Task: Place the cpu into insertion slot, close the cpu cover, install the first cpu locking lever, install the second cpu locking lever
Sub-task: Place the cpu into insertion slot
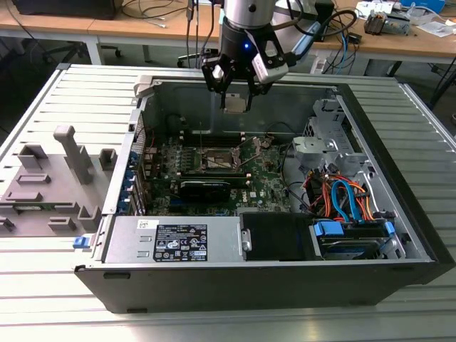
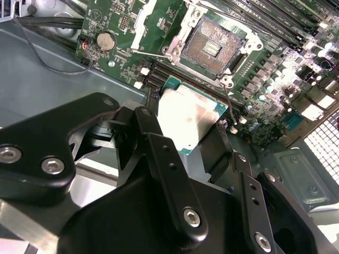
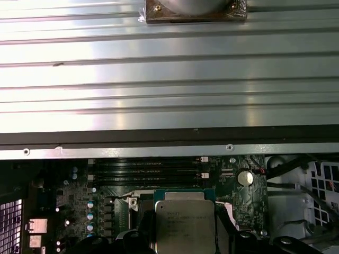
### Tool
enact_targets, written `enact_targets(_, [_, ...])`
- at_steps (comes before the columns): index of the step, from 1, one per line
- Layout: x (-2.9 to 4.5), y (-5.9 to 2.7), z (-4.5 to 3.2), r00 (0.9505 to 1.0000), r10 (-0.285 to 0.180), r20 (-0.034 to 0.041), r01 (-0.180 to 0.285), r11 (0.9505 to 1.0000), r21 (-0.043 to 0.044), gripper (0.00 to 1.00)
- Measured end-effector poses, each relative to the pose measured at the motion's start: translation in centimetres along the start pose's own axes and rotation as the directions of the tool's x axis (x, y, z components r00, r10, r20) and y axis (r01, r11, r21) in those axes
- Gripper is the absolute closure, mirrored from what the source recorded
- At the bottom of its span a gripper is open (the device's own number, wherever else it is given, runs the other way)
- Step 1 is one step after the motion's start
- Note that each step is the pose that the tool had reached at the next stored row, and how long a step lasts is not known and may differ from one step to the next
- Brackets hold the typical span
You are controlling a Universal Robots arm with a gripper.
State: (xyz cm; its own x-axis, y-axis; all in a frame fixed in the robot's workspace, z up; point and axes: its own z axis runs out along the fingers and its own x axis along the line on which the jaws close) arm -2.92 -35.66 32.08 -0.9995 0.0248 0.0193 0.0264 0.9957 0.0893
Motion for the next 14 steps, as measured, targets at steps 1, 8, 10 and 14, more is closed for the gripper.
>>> enact_targets(1, [0.0, 0.0, 0.01, 1.0, 0.0, 0.0, 0.0, 1.0, 0.0, 0.45])
enact_targets(8, [0.0, -0.03, 0.17, 1.0, 0.0, 0.0, 0.0, 1.0, 0.0, 0.45])
enact_targets(10, [0.0, -0.04, 0.2, 1.0, 0.0, 0.0, 0.0, 1.0, 0.0, 0.45])
enact_targets(14, [-0.01, -0.05, 0.29, 1.0, 0.0, 0.0, 0.0, 1.0, 0.0, 0.45])
